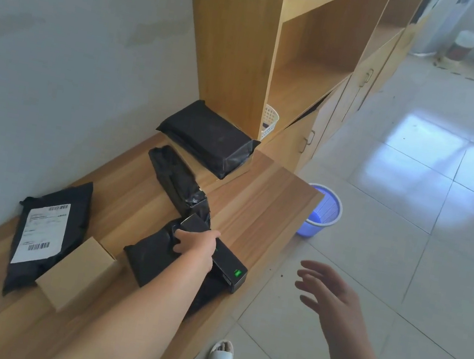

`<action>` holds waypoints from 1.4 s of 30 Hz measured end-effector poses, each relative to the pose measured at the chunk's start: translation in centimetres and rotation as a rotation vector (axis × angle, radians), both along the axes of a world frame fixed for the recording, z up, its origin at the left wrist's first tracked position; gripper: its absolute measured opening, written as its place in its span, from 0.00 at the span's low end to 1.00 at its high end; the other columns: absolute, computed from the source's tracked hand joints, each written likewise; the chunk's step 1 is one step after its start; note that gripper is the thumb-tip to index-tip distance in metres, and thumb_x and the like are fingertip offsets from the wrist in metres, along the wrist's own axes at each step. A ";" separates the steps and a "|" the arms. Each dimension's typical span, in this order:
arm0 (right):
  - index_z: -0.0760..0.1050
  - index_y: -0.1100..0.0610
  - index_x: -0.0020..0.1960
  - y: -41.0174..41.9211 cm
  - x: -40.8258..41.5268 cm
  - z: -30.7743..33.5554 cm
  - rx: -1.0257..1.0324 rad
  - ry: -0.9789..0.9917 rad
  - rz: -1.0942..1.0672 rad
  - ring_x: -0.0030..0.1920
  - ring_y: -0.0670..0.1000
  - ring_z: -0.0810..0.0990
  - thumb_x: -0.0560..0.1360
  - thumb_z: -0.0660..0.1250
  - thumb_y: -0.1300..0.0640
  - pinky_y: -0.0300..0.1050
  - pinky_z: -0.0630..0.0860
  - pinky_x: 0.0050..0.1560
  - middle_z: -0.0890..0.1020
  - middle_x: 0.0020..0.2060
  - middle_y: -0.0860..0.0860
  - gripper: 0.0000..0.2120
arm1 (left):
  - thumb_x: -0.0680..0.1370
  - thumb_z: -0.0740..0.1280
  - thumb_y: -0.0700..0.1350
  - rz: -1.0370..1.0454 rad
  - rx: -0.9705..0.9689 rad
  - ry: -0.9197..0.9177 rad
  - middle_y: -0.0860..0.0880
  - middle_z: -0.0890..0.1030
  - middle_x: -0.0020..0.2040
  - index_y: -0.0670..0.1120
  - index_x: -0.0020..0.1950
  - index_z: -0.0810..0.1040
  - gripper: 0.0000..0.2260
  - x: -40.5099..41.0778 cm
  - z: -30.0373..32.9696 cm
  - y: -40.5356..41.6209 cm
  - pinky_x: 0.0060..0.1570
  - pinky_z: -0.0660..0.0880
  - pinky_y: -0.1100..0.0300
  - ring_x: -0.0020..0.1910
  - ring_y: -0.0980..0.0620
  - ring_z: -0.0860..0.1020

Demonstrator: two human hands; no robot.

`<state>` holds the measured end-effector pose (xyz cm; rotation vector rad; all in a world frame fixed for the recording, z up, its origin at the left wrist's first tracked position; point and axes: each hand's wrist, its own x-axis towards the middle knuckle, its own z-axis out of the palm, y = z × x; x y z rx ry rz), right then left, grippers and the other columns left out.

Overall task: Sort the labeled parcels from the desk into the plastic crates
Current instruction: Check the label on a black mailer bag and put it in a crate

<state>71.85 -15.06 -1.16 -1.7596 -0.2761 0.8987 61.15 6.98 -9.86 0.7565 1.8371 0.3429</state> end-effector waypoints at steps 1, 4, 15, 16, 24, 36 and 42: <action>0.84 0.53 0.54 0.6 0.5 0.2 0.002 -0.004 0.018 0.52 0.53 0.85 0.81 0.65 0.65 0.48 0.80 0.54 0.86 0.50 0.52 0.12 | 0.74 0.79 0.43 0.015 0.003 -0.015 0.40 0.65 0.75 0.48 0.81 0.55 0.44 0.0 -0.2 0.2 0.51 0.75 0.48 0.64 0.38 0.73; 0.84 0.52 0.55 2.3 1.9 0.3 -0.005 -0.006 0.068 0.53 0.53 0.85 0.80 0.65 0.64 0.48 0.80 0.55 0.87 0.50 0.52 0.11 | 0.73 0.79 0.40 0.059 0.013 -0.059 0.40 0.68 0.73 0.49 0.82 0.55 0.45 -0.2 -0.6 0.2 0.52 0.79 0.46 0.60 0.39 0.75; 0.84 0.53 0.55 10.8 5.9 0.4 0.009 0.052 0.400 0.55 0.54 0.85 0.81 0.67 0.63 0.50 0.79 0.56 0.86 0.51 0.52 0.09 | 0.76 0.73 0.36 0.184 0.085 -0.368 0.44 0.85 0.53 0.45 0.65 0.74 0.19 -5.2 3.0 -1.1 0.35 0.82 0.51 0.50 0.45 0.84; 0.84 0.52 0.55 11.6 6.2 0.5 0.011 0.056 0.443 0.55 0.54 0.85 0.80 0.67 0.63 0.50 0.79 0.56 0.86 0.51 0.52 0.09 | 0.76 0.73 0.35 0.168 0.106 -0.389 0.44 0.86 0.53 0.44 0.65 0.74 0.19 -5.9 4.0 -1.5 0.36 0.82 0.50 0.51 0.45 0.84; 0.80 0.51 0.66 15.3 5.8 2.0 0.034 0.217 1.032 0.60 0.52 0.85 0.75 0.75 0.52 0.56 0.79 0.63 0.86 0.58 0.50 0.20 | 0.69 0.75 0.39 0.042 0.447 -0.609 0.43 0.84 0.63 0.56 0.74 0.74 0.34 -10.1 12.8 -7.4 0.43 0.82 0.49 0.57 0.44 0.84; 0.83 0.54 0.62 13.2 4.2 8.0 0.290 0.105 1.642 0.55 0.53 0.86 0.76 0.71 0.65 0.53 0.83 0.56 0.88 0.56 0.49 0.16 | 0.69 0.76 0.38 0.285 0.859 -0.503 0.44 0.81 0.67 0.56 0.76 0.71 0.37 -9.3 18.0 -21.5 0.49 0.82 0.52 0.60 0.43 0.83; 0.82 0.56 0.62 9.8 5.2 6.6 0.249 0.196 1.618 0.55 0.53 0.87 0.78 0.67 0.66 0.48 0.84 0.53 0.88 0.56 0.49 0.15 | 0.72 0.77 0.43 0.440 0.825 -0.356 0.49 0.83 0.66 0.59 0.76 0.69 0.35 -5.7 16.1 -27.5 0.60 0.81 0.47 0.64 0.46 0.82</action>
